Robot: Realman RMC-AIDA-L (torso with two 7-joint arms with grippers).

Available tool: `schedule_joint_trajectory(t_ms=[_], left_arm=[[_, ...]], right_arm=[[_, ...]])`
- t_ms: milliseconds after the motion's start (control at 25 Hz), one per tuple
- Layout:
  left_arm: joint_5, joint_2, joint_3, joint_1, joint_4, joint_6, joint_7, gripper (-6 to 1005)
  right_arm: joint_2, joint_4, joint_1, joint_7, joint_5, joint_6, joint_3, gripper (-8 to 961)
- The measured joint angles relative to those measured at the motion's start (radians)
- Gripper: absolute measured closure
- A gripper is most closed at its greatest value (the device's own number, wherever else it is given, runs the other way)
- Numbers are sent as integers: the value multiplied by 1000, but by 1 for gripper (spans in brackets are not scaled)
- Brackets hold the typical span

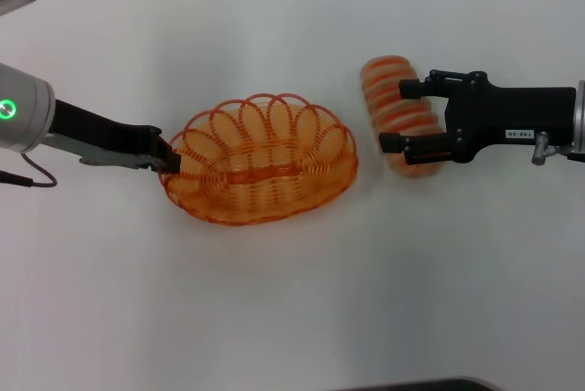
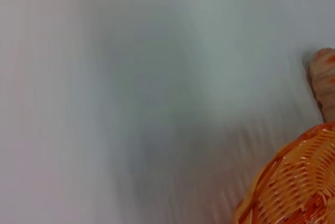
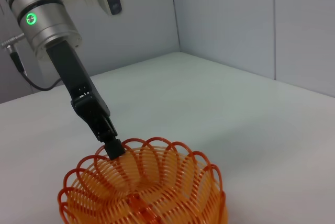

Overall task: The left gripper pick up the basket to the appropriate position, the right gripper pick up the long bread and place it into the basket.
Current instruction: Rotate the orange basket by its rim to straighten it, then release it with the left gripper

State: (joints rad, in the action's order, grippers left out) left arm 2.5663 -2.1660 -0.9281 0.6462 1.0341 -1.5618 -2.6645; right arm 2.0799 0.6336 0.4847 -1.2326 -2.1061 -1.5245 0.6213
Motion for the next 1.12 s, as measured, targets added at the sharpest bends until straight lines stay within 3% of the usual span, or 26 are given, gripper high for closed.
schedule_joint_trajectory(t_ms=[520,920,1120], left_arm=[[0,0,-55,5,0,13,0,929],[-25,4,-19,1,3,18,-3,930],[-22,6,-18,1,1,16,-6,873]], right_arm=[[1,0,0,1,0,3,0,25],[2,0,0,1,0,6,0,24],[2,1,3,1,0,6,0,24]])
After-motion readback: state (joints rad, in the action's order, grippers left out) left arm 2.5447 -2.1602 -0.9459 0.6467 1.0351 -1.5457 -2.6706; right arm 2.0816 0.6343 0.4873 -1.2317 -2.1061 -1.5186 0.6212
